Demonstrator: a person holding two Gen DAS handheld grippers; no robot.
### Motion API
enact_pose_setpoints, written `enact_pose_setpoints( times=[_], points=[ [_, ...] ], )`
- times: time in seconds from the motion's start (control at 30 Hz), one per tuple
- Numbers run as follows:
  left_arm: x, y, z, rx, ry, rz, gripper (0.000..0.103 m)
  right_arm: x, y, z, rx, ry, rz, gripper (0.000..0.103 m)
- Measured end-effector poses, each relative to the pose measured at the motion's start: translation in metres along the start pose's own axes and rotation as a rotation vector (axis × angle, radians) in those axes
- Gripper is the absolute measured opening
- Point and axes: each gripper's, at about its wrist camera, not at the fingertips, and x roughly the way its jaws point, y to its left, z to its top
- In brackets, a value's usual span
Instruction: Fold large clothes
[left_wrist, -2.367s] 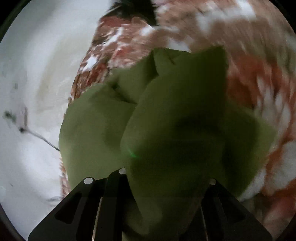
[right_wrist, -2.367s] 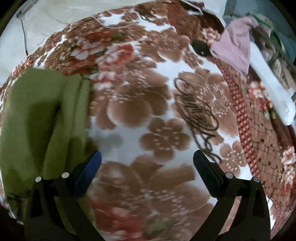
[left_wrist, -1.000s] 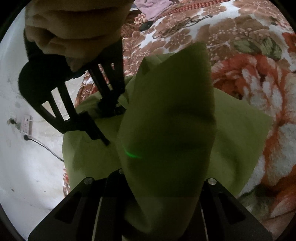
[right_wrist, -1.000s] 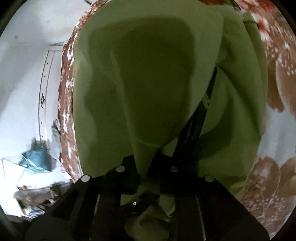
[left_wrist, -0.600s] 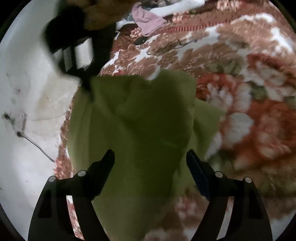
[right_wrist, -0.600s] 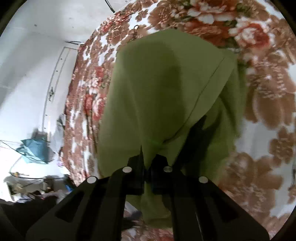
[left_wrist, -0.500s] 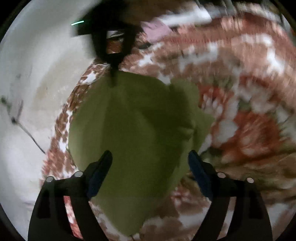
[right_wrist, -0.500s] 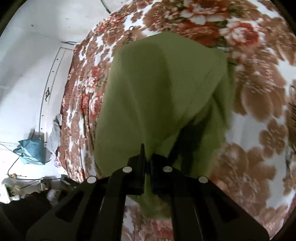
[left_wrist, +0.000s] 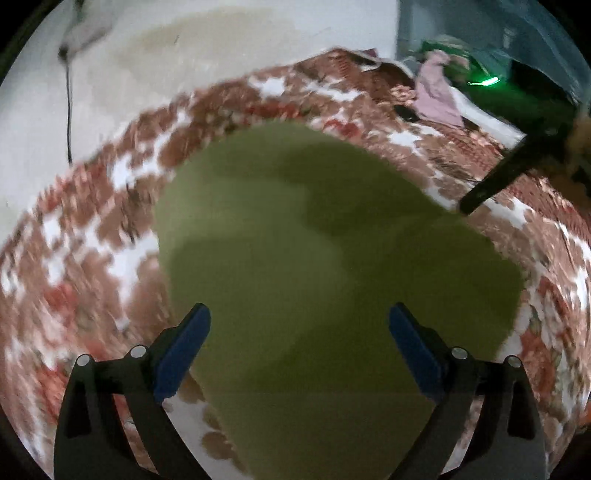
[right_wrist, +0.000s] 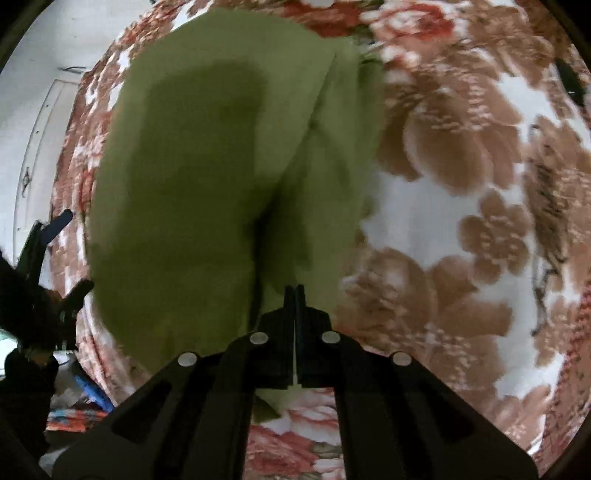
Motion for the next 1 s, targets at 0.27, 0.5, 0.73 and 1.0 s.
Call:
enact_pose_setpoints(
  times=[0.27, 0.5, 0.73, 1.0],
  points=[
    [0.024, -0.01, -0.018, -0.02, 0.009, 0.004, 0.097, -0.028, 0.104, 0.049, -0.051, -0.29, 0.037, 0.083],
    [0.025, -0.008, -0.019, -0.035, -0.002, -0.005, 0.097, 0.037, 0.118, 0.114, -0.005, -0.364, -0.263, 0.09],
    [0.023, -0.002, -0.023, 0.034, 0.007, -0.054, 0.098, 0.076, 0.042, 0.099, 0.026, -0.284, -0.453, 0.091],
    [-0.012, 0.1, 0.029, -0.21, -0.057, -0.011, 0.098, 0.011, 0.056, 0.066, 0.08, -0.445, -0.398, 0.092]
  ],
)
